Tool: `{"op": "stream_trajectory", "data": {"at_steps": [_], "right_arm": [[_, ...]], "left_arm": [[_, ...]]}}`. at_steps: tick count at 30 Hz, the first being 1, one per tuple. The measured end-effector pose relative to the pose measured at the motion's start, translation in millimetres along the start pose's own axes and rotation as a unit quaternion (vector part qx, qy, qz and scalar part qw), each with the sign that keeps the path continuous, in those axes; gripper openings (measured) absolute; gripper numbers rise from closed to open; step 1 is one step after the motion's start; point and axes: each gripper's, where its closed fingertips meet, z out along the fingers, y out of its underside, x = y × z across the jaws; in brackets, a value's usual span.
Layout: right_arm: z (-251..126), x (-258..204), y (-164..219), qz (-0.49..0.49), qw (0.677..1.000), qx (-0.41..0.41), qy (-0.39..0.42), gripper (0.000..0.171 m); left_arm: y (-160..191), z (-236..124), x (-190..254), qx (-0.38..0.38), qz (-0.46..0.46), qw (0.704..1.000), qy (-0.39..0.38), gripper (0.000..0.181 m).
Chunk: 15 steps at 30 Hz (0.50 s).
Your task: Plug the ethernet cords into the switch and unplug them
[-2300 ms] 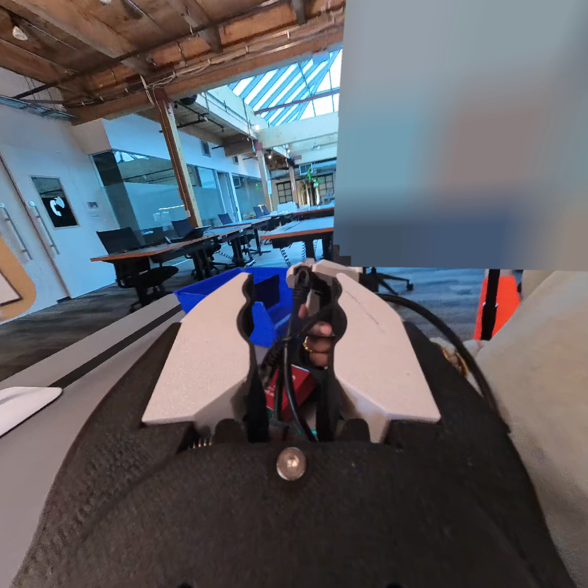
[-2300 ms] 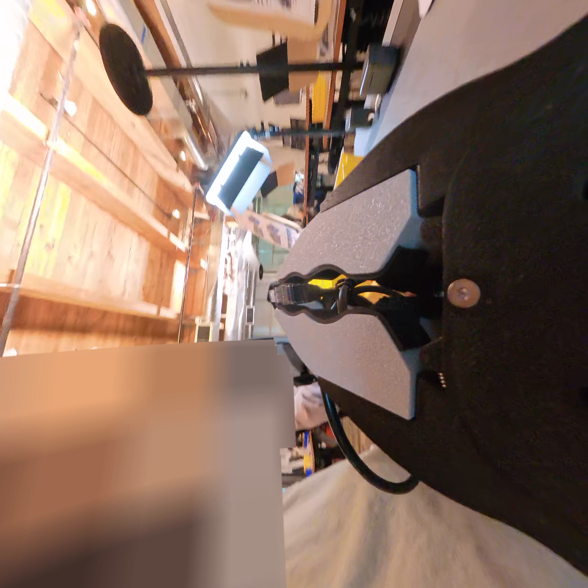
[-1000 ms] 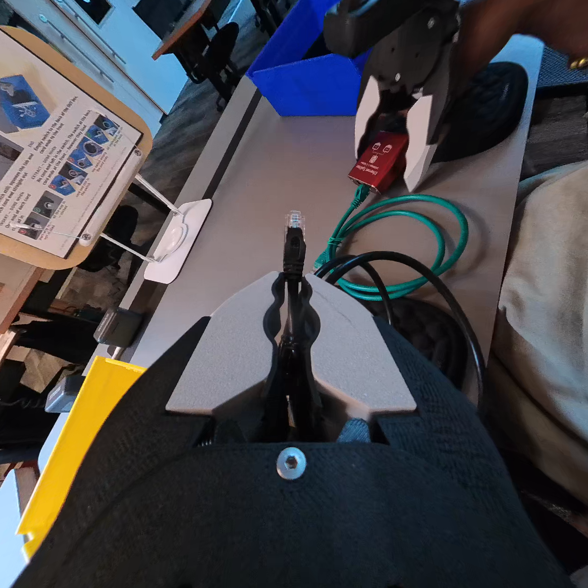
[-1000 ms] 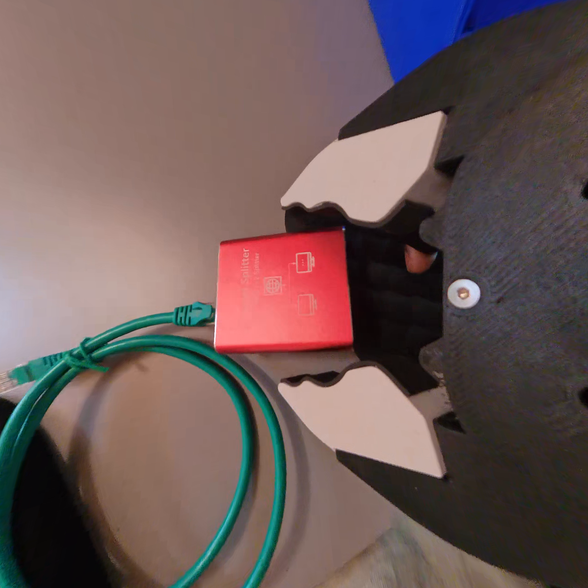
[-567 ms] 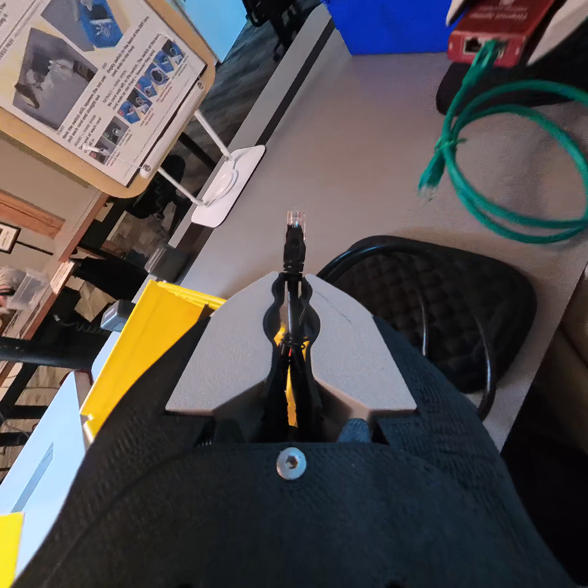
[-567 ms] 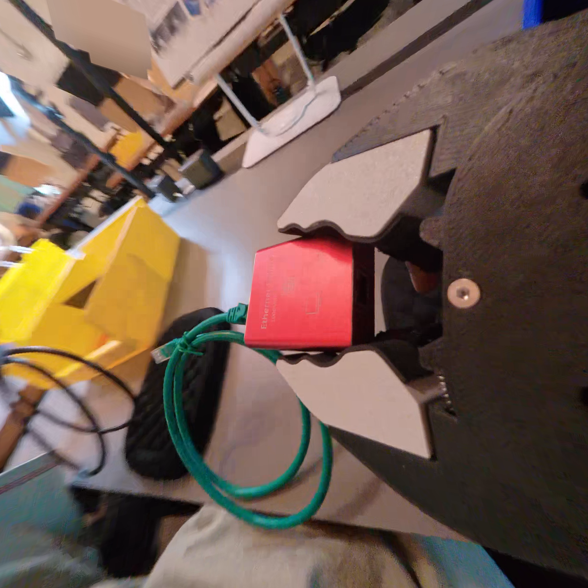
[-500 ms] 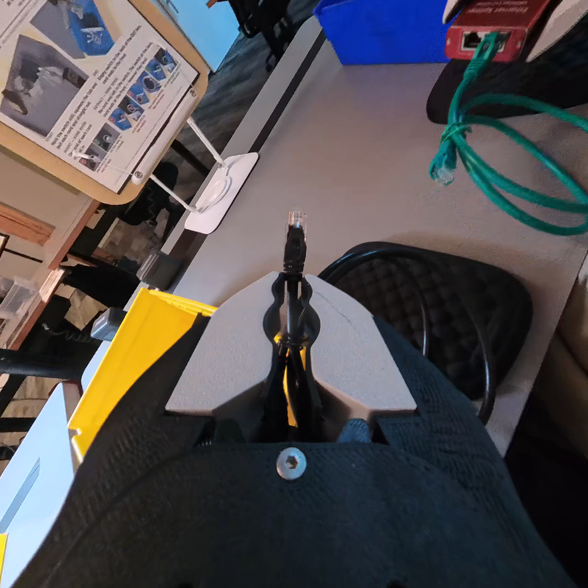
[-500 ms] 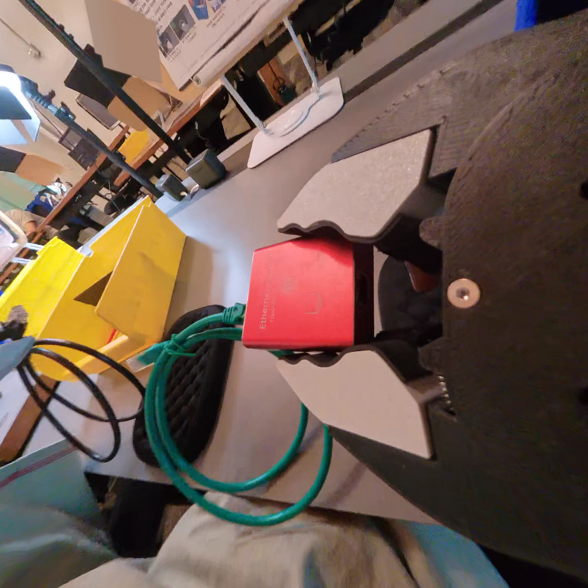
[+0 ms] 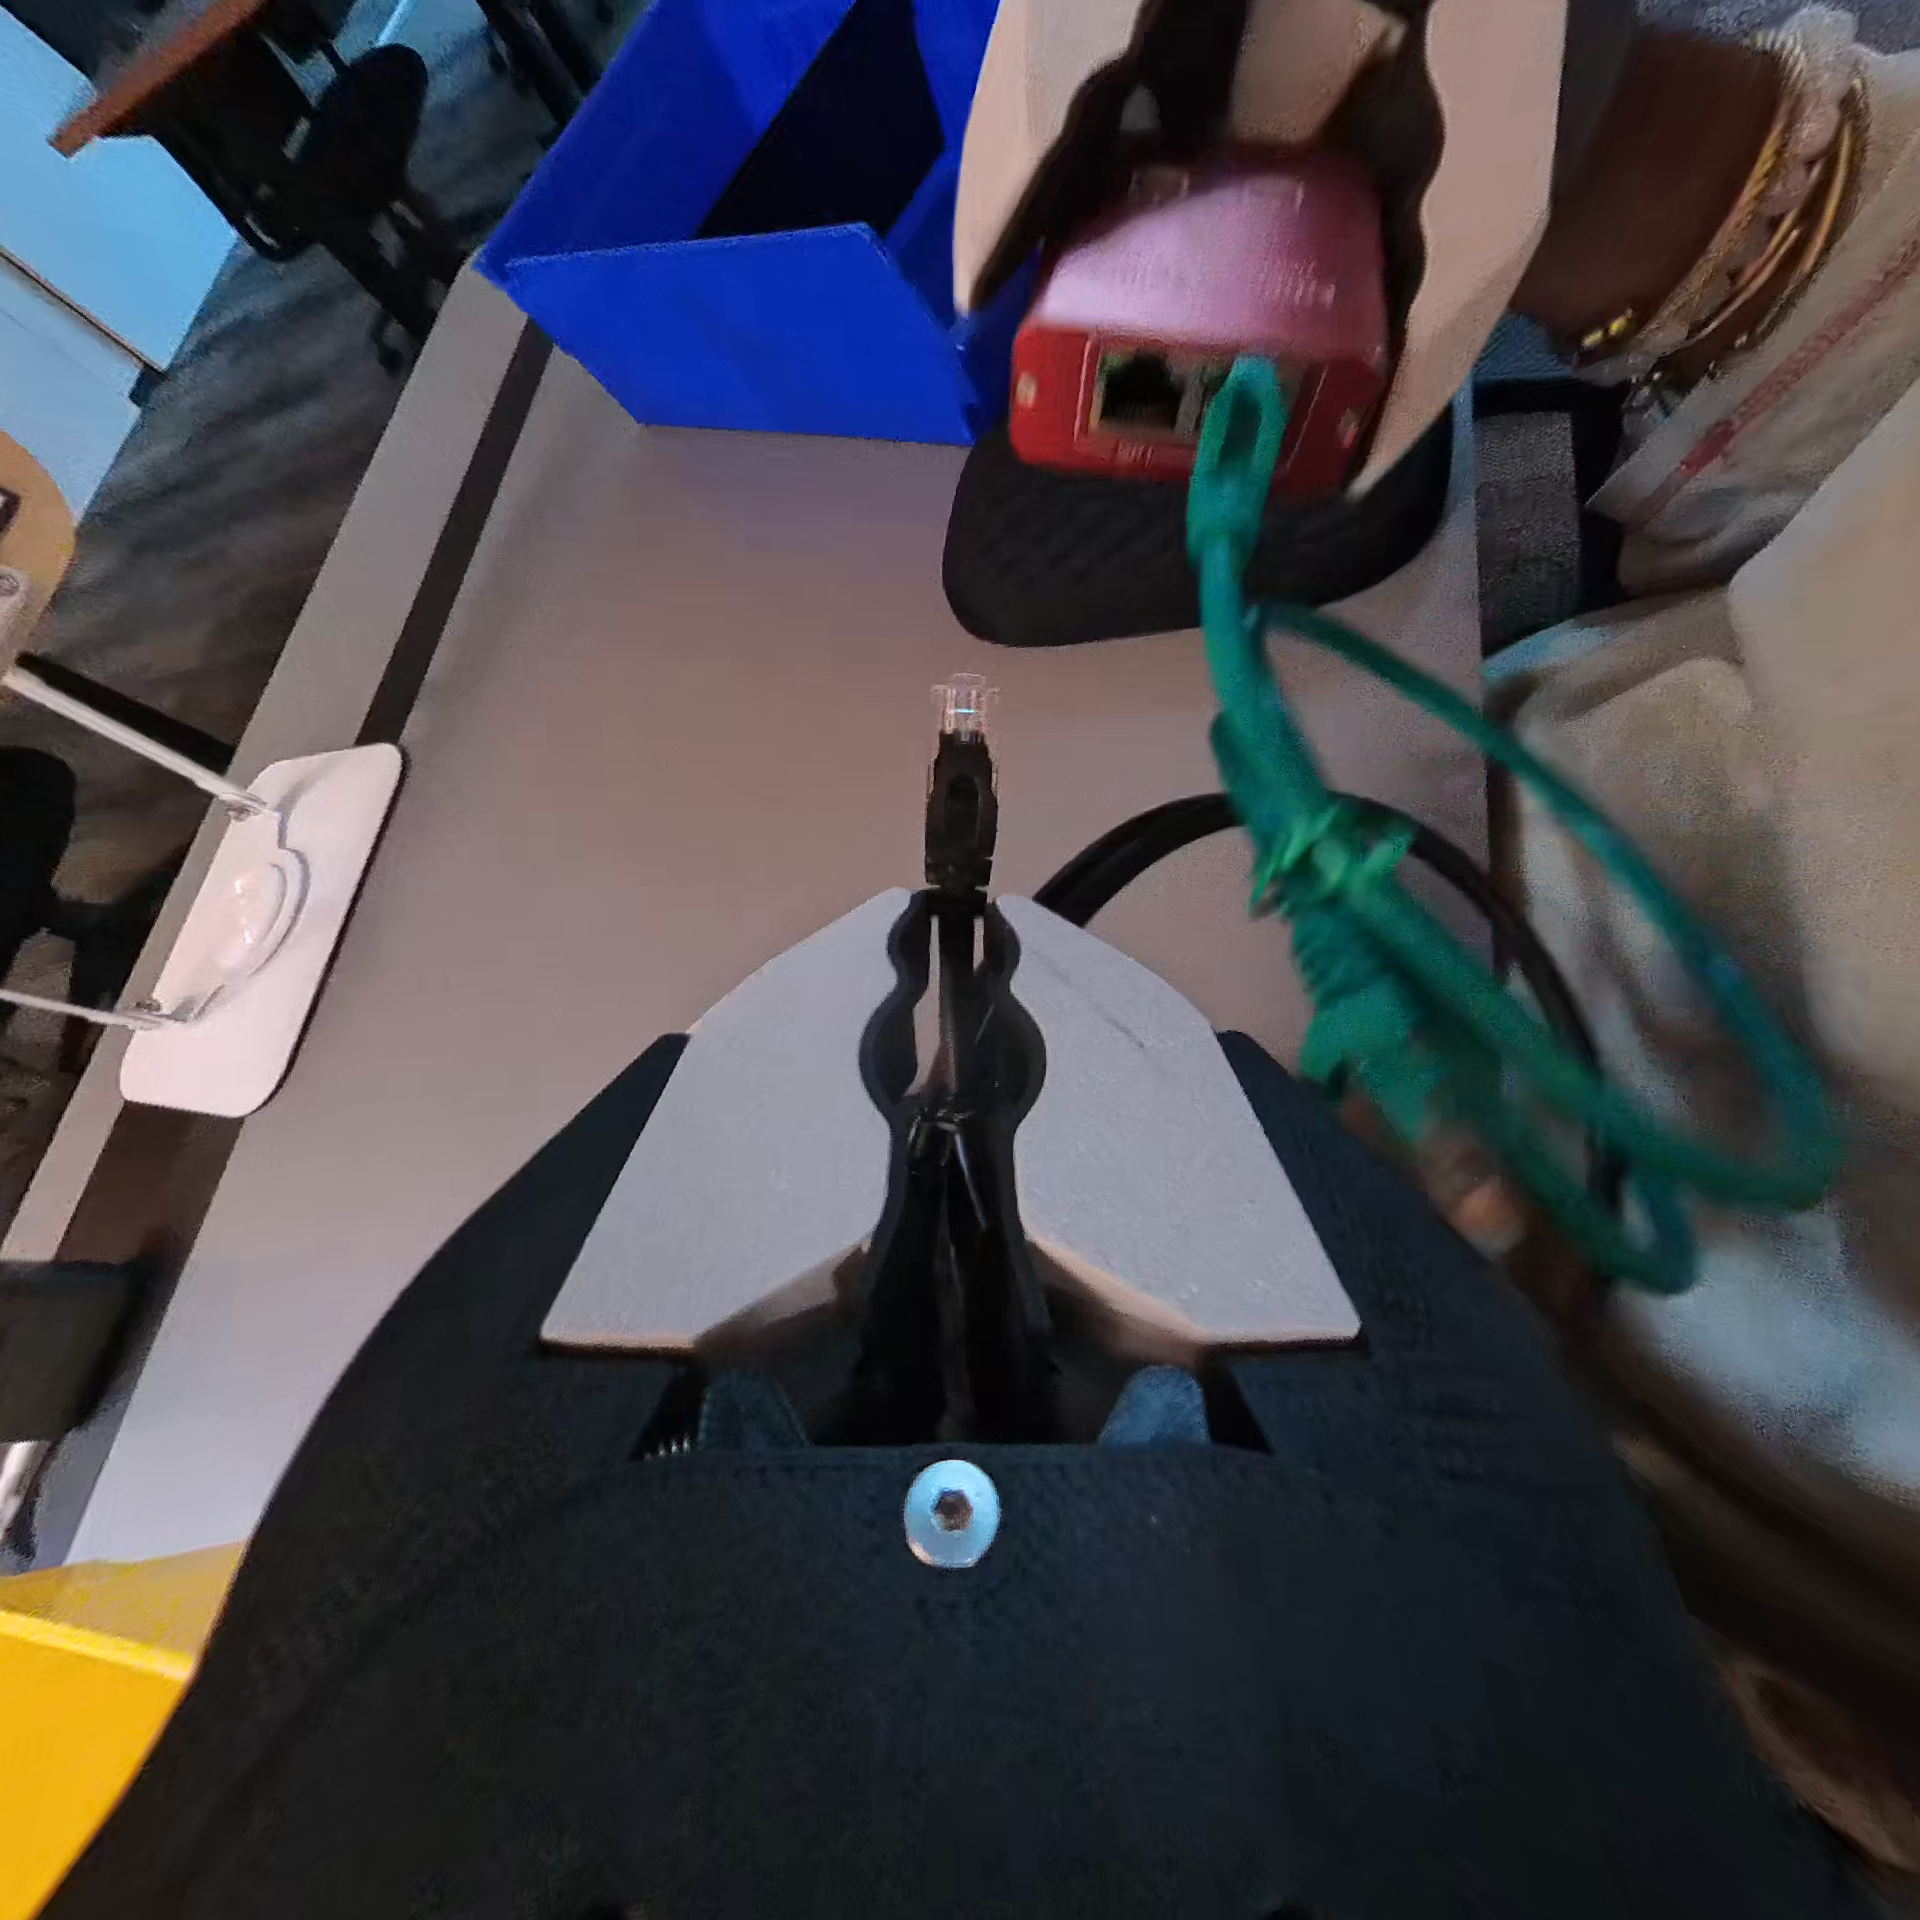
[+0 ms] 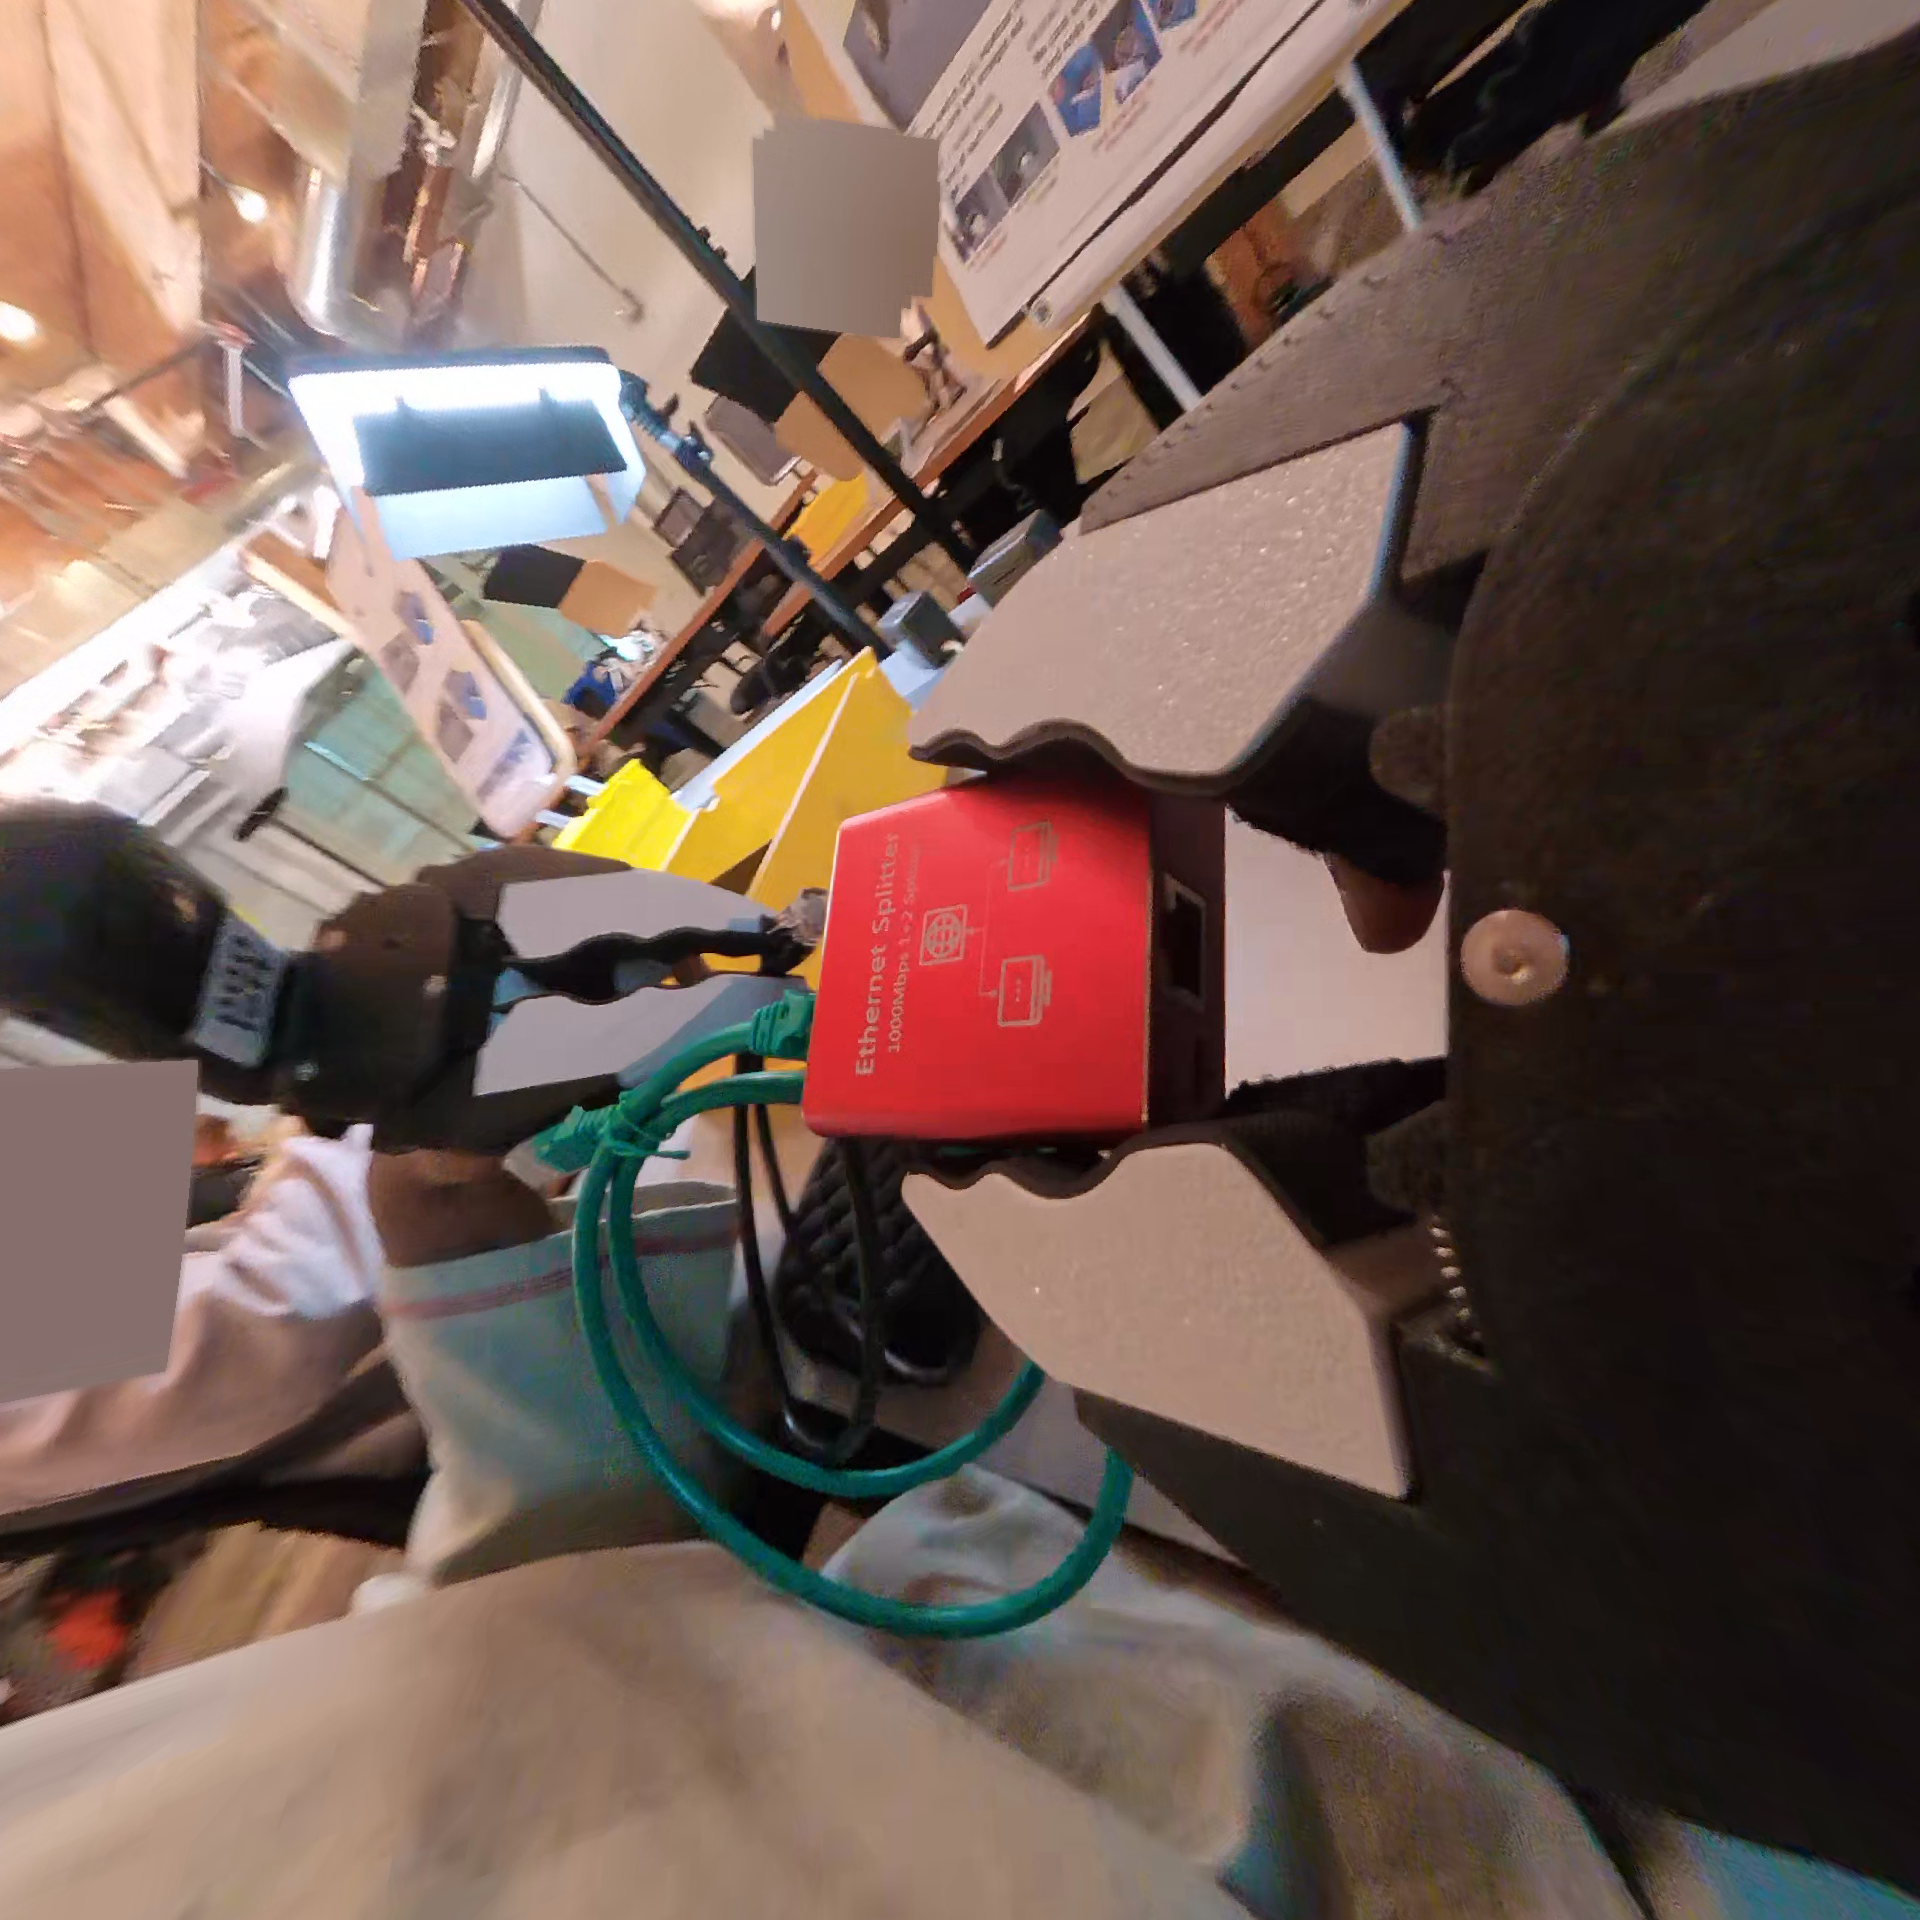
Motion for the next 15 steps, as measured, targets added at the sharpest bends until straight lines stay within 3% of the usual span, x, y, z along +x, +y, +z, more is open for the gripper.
{"op": "stream_trajectory", "data": {"at_steps": [5,11,15], "right_arm": [[4.9,-4.8,3.3,-0.014,1.0,-0.01,-0.006,0.073],[3.0,-9.5,6.3,0.005,1.0,-0.009,-0.027,0.073],[-1.4,-13.4,3.0,0.028,0.998,0.02,-0.05,0.073]], "left_arm": [[-5.9,6.9,12.9,-0.029,0.013,0.999,0.016,0.009],[-8.0,14.8,31.3,-0.088,0.039,0.991,0.09,0.01],[-13.3,16.4,36.2,-0.076,0.025,0.989,0.127,0.01]]}}
